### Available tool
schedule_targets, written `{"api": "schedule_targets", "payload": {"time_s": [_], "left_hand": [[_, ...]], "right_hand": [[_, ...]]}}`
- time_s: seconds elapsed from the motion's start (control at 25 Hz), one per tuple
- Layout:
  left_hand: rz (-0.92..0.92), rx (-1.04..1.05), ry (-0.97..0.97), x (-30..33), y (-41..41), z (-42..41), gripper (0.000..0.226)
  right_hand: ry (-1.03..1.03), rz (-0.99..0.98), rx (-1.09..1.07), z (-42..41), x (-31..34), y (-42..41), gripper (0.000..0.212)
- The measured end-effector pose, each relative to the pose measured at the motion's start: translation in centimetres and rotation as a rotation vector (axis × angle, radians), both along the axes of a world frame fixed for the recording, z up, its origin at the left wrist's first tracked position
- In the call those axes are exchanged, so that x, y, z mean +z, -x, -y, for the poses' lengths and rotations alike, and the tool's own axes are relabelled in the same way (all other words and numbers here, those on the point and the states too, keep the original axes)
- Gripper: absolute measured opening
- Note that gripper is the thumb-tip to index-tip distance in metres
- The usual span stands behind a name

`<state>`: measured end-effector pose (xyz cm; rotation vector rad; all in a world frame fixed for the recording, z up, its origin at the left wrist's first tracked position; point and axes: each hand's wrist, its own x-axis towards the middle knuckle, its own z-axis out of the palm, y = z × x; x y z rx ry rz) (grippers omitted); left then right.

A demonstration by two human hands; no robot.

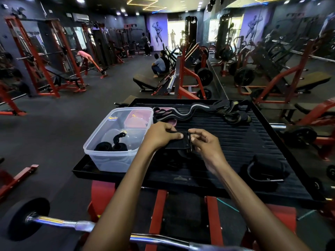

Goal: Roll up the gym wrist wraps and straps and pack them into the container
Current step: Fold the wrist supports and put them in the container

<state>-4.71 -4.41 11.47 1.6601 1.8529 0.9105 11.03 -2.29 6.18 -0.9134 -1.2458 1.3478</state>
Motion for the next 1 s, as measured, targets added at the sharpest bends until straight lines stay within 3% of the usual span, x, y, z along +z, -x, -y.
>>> {"api": "schedule_targets", "payload": {"time_s": [0.08,0.24,0.28,0.36,0.4,0.48,0.6,0.72,0.8,0.88,1.0], "left_hand": [[0.034,-0.065,0.043,-0.5,0.0,-0.1,0.018],[-0.368,-0.050,0.049,-0.8,-1.6,-1.2,0.020],[-0.374,-0.038,0.034,-0.9,-2.0,-1.5,0.016],[-0.201,-0.058,-0.026,-1.6,-2.2,-2.1,0.006],[-0.087,-0.104,-0.081,-2.0,-1.8,-2.4,0.013],[-0.010,-0.228,-0.124,-2.5,-0.4,-2.9,0.051],[-0.128,-0.341,0.060,-2.7,1.5,-3.5,0.094],[-0.364,-0.304,0.127,-3.2,1.1,-3.9,0.094],[-0.468,-0.223,0.014,-3.8,0.2,-4.6,0.086],[-0.357,-0.161,-0.126,-4.8,-0.2,-4.9,0.086],[0.112,-0.109,-0.070,-7.2,0.1,-4.6,0.079]], "right_hand": [[0.068,-0.095,0.045,0.1,-0.3,-0.1,0.024],[0.091,-0.129,0.064,0.0,-0.5,0.5,0.022],[0.124,-0.145,0.040,-0.2,-0.6,0.5,0.018],[0.250,-0.211,0.028,-0.7,-0.7,0.2,0.007],[0.302,-0.215,0.038,-0.8,-0.7,0.0,0.007],[0.348,-0.137,0.040,-1.0,-0.7,-0.5,0.006],[0.319,-0.089,-0.132,-2.4,0.3,-1.8,0.013],[0.187,0.116,-0.427,-4.5,1.5,-3.2,0.016],[0.098,0.321,-0.594,-5.3,2.3,-3.9,0.012],[0.040,0.367,-0.756,-6.3,2.9,-5.0,0.010],[0.092,0.066,-0.845,-7.2,3.8,-6.6,0.016]]}}
